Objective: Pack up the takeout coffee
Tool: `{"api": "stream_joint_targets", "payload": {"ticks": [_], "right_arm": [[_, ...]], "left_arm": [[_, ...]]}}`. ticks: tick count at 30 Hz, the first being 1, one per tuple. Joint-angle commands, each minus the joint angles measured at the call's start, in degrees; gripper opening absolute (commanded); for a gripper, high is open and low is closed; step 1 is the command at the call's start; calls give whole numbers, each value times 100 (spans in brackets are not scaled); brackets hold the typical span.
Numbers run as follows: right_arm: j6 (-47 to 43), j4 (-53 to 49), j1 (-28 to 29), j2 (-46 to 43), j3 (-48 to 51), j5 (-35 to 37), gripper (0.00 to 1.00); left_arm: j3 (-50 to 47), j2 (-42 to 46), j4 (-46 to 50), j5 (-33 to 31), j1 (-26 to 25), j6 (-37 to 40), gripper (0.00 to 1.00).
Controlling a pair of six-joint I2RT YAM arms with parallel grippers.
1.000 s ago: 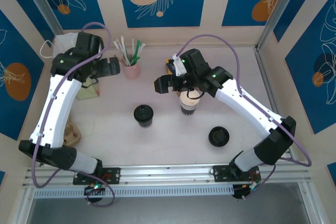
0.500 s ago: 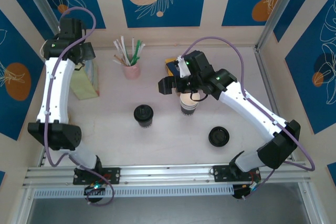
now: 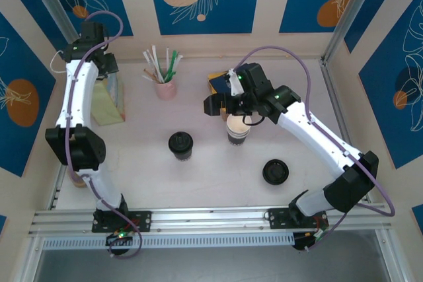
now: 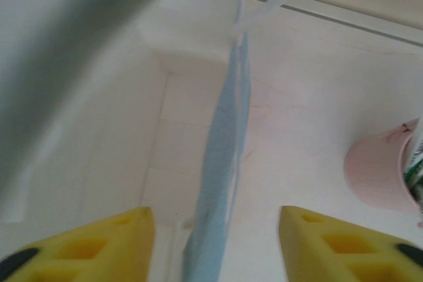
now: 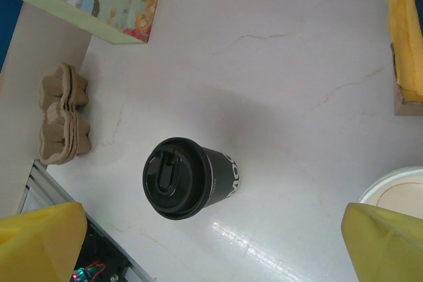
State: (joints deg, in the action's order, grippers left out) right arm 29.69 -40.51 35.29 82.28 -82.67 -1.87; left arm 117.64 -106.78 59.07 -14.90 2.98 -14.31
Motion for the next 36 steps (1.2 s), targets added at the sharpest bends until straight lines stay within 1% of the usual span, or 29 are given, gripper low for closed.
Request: {"api": "stream_joint_targets", "payload": {"ticks": [1,4,6,7,9,12,16,21,26,30,36], "right_arm": [[90,-58,-54,-109,42,-35,99],[118,-36,-88,-105,67,-63,99],[153,-18,-103,-85,101,-106,99],[171,-14,-114,-73,121,-171,99],[177,-1,-131,-46,166,-262,99],[195,25,-153,-8,203,-399,99],[164,65,-162,-5,225,-546,99],[105,69,-162,-35,267,-730,99],[124,96,-163,-37,300,-956,99],[109,88,-119,-41,304,-1087,99],[142,87,-1,-73,360,-1114,99]], "left_arm": [[211,-71,-99,383,47,161,40],[151,9,-55,584,33,130,20],[24,134,-30,741,31,115,12],[-51,214,1,791,36,113,9],[-219,380,42,918,19,78,9],[-559,698,95,1132,-26,3,3],[-1099,1240,104,1205,-113,-113,3],[-1839,2032,104,1487,-238,-282,4],[-2549,2746,219,1534,-409,-360,3],[-3132,3253,209,1809,-543,-250,2],[-3496,3647,307,1863,-972,48,0]]}}
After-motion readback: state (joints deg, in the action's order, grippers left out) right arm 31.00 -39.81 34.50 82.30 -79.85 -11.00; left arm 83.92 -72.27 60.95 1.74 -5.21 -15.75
